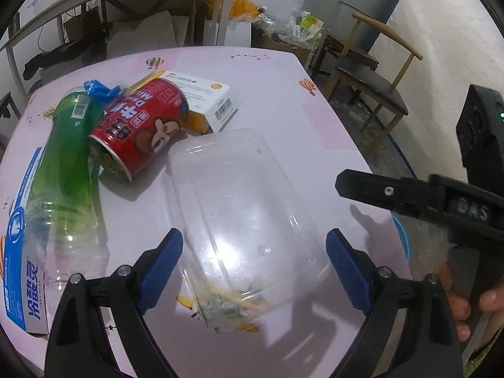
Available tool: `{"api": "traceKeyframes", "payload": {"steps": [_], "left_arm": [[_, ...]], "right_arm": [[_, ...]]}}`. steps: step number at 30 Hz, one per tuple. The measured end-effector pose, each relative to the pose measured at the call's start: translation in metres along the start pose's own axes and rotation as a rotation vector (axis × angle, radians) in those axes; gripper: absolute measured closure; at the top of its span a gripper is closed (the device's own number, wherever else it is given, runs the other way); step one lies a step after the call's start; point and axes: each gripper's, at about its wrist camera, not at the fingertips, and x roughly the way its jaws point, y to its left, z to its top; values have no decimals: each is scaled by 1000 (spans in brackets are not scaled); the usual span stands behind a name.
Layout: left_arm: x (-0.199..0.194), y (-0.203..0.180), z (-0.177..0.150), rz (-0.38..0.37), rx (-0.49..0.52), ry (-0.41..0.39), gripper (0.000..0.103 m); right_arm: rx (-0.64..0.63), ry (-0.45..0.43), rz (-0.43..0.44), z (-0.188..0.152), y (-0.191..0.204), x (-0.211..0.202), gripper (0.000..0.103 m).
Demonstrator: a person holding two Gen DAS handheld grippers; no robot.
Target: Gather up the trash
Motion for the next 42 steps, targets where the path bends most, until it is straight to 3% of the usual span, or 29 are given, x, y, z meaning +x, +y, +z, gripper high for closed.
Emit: {"api": "traceKeyframes", "payload": {"steps": [3, 4, 7, 13, 17, 19, 21, 23, 29, 36, 42], "left_arm": [[1, 5, -2, -28, -21, 9, 12], [2, 7, -2, -54, -32, 17, 12], [5, 12, -2, -153, -76, 49, 12], [-7, 17, -15, -186, -65, 82, 12], [-23, 18, -36, -183, 13, 128, 10], [-29, 20, -45, -198, 18, 153, 10], [-30, 24, -46, -203, -10, 158, 10], [-31, 24, -47, -188, -24, 147, 10], [-25, 21, -38, -93, -73, 118, 8], [-19, 9, -31, -44, -40, 89, 6], [-18, -1, -22, -47, -26, 76, 6]], "right_arm": [[22, 42, 46, 0, -2, 13, 64], [28, 68, 78, -2, -4, 18, 73], [51, 128, 155, -9, -4, 28, 88], [51, 198, 251, -28, -1, 23, 96], [26, 274, 296, -52, 5, 20, 96], [-10, 257, 253, -61, 6, 12, 95], [-34, 213, 185, -64, 7, 4, 86], [-22, 172, 168, -65, 1, -5, 73], [-11, 112, 125, -61, -5, -14, 56], [-44, 63, 60, -57, 1, -13, 48], [-54, 32, 13, -49, 2, -19, 45]]}}
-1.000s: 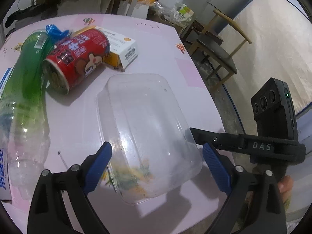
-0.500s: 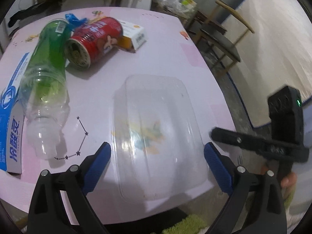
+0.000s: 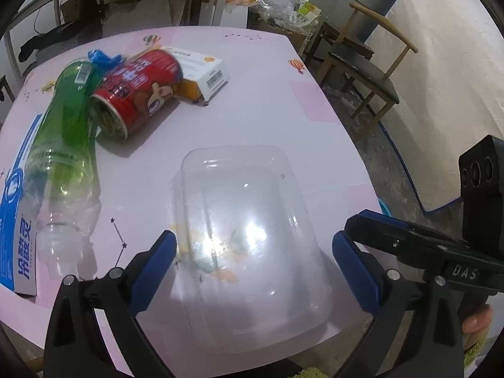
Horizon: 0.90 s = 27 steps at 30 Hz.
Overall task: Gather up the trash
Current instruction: 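Reach the right gripper to the white medicine box beside the red can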
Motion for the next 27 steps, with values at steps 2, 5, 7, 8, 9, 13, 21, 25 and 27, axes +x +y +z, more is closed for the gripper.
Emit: {"api": "traceKeyframes", "payload": {"steps": [2, 5, 7, 8, 9, 13, 21, 25, 27], "left_arm": [[4, -2, 2, 8, 8, 6, 6], [15, -4, 0, 34, 20, 29, 6], [21, -1, -1, 33, 12, 43, 6], [21, 1, -2, 24, 7, 41, 6], [21, 2, -2, 21, 11, 30, 6], [19, 7, -4, 3, 15, 17, 6], [9, 18, -16, -1, 17, -11, 7], [5, 24, -22, -10, 22, -19, 7], [3, 26, -24, -25, 26, -22, 7]], "right_arm": [[14, -17, -18, 2, -4, -3, 45], [40, -49, -5, 4, -10, -12, 39], [48, -75, -22, 6, -13, -19, 39], [55, -86, -25, 8, -14, -21, 39], [58, -94, -24, 10, -16, -24, 39], [19, -105, -32, 24, -8, -30, 37], [-436, -64, -121, 81, 63, 12, 12], [-764, -21, -215, 103, 101, 64, 8], [-892, -3, -265, 108, 112, 92, 8]]}}
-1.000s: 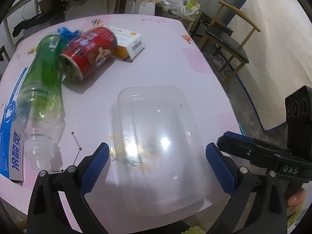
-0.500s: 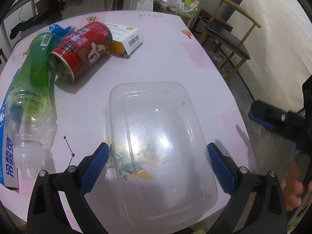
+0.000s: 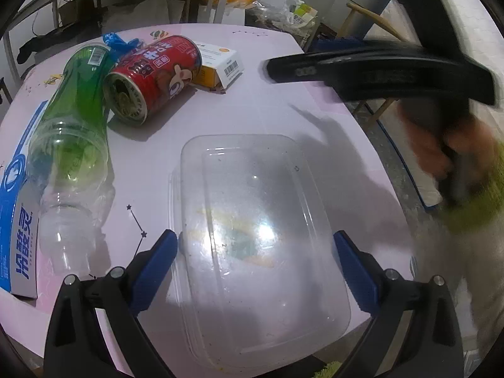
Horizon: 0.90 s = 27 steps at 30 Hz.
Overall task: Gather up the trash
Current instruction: 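Reach the right gripper to the white medicine box beside the red can, then close the right gripper on the white medicine box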
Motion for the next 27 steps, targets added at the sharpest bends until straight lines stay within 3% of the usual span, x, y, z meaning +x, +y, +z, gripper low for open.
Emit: {"api": "traceKeyframes", "payload": {"steps": [5, 12, 15, 17, 23, 27], "left_arm": [[-2, 5, -1, -38, 0, 2, 7], [-4, 7, -3, -62, 16, 7, 7], [-5, 9, -3, -67, 13, 8, 7], [-5, 9, -3, -70, 10, 10, 7], [-5, 12, -1, -77, -7, 12, 7], [-6, 16, 0, -80, -21, 11, 7]], "right_arm": [[-235, 55, -62, 21, 11, 54, 8], [-279, 81, -4, 36, -5, 92, 8], [-246, 66, 47, 41, -11, 94, 18], [-217, 58, 59, 42, -14, 93, 36], [-94, 56, -4, 25, -24, 80, 37], [73, 95, -64, -8, -36, 56, 37]]}}
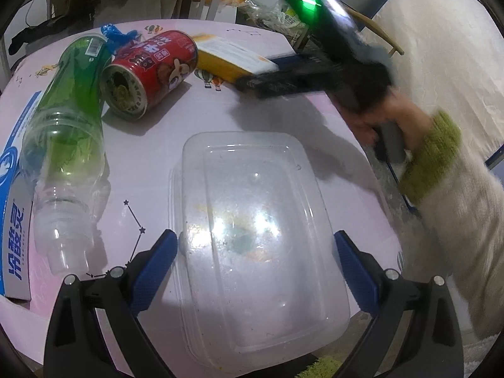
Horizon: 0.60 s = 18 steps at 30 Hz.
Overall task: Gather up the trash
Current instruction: 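Close the right gripper on the white medicine box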
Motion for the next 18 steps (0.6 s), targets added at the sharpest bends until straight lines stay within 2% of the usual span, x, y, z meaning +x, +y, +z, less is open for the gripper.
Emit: {"api": "traceKeyframes", "payload": {"steps": [6, 8, 12, 14, 18], "left_arm": [[-4, 6, -1, 2, -14, 1, 7], [-5, 7, -1, 1, -20, 3, 7], [-7, 13, -1, 7, -29, 7, 7], [-8, 13, -3, 15, -33, 8, 7], [-9, 15, 1, 41, -47, 6, 7]], "right_arm": [[252, 50, -40, -78, -1, -53, 36], [333, 62, -28, -99, 1, -68, 35], [534, 74, 103, -143, 1, -94, 32], [591, 75, 150, -154, 0, -98, 23], [652, 17, 192, -163, -3, -112, 16]]}}
